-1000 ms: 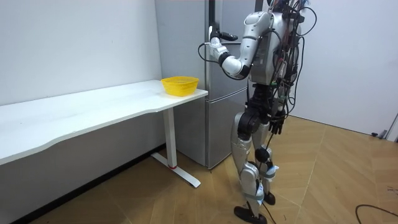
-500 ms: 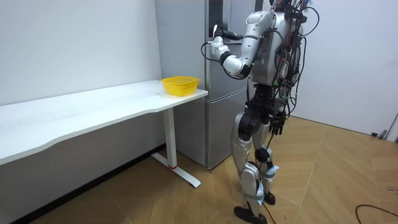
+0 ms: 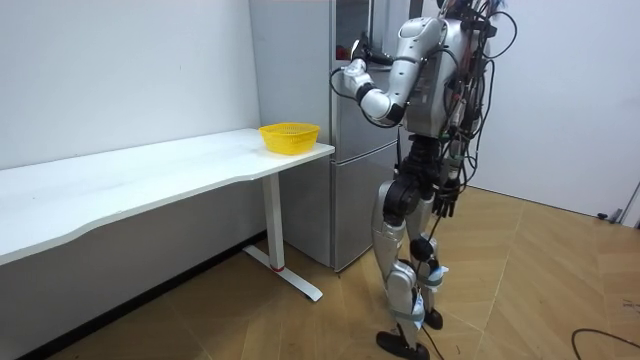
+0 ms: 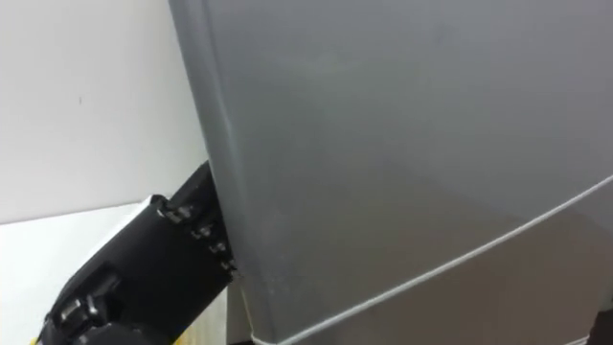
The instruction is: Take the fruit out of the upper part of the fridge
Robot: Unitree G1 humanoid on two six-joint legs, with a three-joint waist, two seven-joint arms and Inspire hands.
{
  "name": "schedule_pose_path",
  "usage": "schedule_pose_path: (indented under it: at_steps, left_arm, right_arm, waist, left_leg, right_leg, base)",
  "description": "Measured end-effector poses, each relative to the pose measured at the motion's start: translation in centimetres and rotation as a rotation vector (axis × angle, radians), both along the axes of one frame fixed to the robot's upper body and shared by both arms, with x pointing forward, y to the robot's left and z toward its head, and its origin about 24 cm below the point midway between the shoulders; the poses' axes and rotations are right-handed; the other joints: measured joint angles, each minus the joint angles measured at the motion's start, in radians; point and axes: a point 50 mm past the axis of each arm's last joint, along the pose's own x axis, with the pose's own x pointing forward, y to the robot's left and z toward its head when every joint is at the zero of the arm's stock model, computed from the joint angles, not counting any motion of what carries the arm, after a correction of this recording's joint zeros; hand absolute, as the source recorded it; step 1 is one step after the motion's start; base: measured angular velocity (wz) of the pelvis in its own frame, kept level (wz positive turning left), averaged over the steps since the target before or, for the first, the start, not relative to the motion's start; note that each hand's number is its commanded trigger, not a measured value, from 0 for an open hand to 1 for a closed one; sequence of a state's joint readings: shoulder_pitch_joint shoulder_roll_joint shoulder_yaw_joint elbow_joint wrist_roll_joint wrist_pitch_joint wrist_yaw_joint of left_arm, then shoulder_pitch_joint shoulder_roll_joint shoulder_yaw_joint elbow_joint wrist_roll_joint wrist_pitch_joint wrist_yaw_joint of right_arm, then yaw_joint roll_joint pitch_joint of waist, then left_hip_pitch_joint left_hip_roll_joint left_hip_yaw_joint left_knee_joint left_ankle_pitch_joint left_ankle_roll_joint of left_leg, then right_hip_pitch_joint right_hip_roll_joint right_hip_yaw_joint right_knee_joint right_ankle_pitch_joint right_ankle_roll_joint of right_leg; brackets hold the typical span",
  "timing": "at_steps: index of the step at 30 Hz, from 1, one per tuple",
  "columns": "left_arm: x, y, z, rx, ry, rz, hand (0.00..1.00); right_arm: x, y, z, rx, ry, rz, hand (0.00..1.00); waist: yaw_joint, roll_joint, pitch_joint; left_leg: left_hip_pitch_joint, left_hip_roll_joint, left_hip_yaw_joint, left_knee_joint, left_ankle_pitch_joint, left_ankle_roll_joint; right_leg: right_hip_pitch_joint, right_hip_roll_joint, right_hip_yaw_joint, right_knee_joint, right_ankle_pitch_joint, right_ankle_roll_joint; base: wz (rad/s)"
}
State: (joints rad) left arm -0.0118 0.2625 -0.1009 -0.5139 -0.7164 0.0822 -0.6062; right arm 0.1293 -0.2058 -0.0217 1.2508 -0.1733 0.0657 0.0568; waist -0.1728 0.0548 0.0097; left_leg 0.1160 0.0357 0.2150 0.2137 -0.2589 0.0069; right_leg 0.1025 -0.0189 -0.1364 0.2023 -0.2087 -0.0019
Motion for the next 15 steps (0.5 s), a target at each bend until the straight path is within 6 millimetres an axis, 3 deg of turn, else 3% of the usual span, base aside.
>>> schedule_pose_path:
  at_steps: [15]
  left_arm:
    - [-0.7,-3.4,0.2,0.054,-0.057,-0.28,0.0]
  right_arm:
    - [0.5,-0.5,0.2,0.006,-0.007,0.004,0.0]
  waist:
    - [-0.044,-0.009,0.0014]
  left_leg:
    - [0.002,0.006,0.055,-0.01,0.0,0.0]
  right_leg:
    - [-0.023,0.003,0.038,0.001,0.0,0.0]
  base:
    - [-0.08]
